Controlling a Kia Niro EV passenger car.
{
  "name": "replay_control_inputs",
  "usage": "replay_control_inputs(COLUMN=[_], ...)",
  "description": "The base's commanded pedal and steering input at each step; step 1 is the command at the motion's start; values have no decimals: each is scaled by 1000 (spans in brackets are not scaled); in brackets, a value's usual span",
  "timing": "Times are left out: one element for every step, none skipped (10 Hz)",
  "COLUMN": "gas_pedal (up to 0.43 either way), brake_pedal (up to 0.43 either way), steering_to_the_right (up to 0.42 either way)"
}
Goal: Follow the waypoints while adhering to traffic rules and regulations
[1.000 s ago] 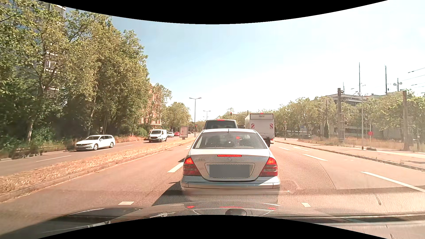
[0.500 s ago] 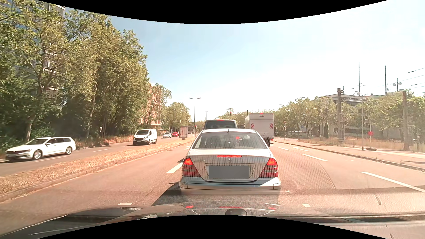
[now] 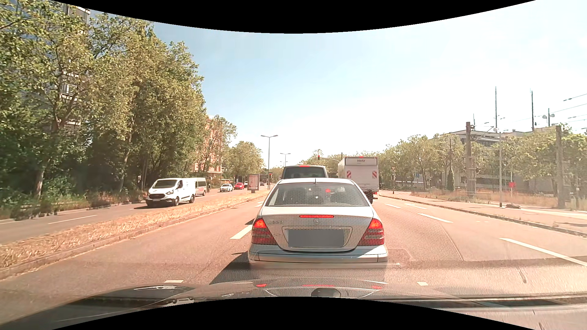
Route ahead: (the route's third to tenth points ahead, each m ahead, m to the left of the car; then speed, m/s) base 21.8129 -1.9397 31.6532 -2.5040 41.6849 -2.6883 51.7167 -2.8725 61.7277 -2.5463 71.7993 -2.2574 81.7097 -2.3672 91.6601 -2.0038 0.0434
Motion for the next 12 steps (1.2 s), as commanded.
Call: replay_control_inputs(gas_pedal=[0,0,0,0,0,0,0,0,0,0,0,0], brake_pedal=[207,207,207,207,207,207,207,207,207,207,207,213], steering_to_the_right=[94,94,94,93,93,93,93,93,93,93,93,92])
